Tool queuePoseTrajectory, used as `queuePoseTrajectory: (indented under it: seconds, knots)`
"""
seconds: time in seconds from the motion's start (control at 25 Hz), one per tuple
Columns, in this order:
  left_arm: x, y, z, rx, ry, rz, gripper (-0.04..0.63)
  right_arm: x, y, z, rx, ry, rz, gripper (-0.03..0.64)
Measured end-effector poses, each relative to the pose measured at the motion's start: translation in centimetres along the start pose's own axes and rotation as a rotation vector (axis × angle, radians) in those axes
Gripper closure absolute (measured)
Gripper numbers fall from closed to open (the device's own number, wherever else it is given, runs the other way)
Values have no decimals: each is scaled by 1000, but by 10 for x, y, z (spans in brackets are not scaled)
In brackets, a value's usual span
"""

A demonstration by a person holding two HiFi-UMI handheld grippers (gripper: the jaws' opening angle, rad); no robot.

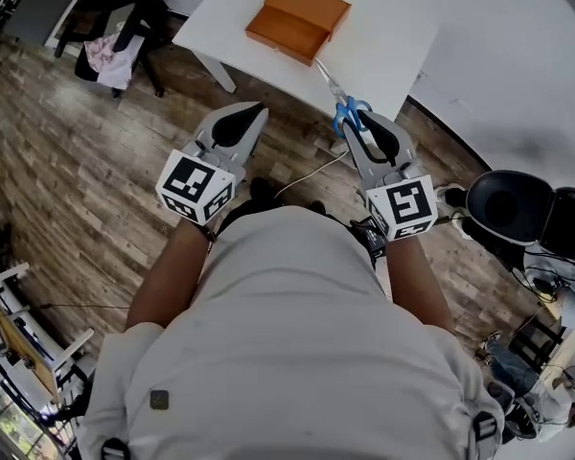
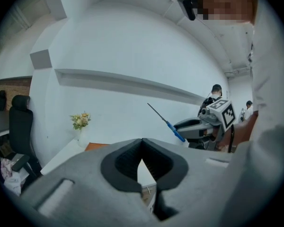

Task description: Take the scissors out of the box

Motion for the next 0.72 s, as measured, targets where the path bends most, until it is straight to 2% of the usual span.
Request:
queuePoseTrajectory:
  seconds: [0.44,0.72]
  knots:
    - [-93,-17,20,33,44,-12,591,-22,-42,-77,9,65,16,515]
    - [-125,-20,22,34,58,-11,591,-20,-54,-104,2,101,17,515]
Point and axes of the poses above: the fingertips, and each gripper's own axes: z forward along the fingers, x to its left, y out of its top, the point moved 10 cm from there along -z, backward along the fingers, and after that the axes turned 2 degrees about x, right-handed, at the moved point
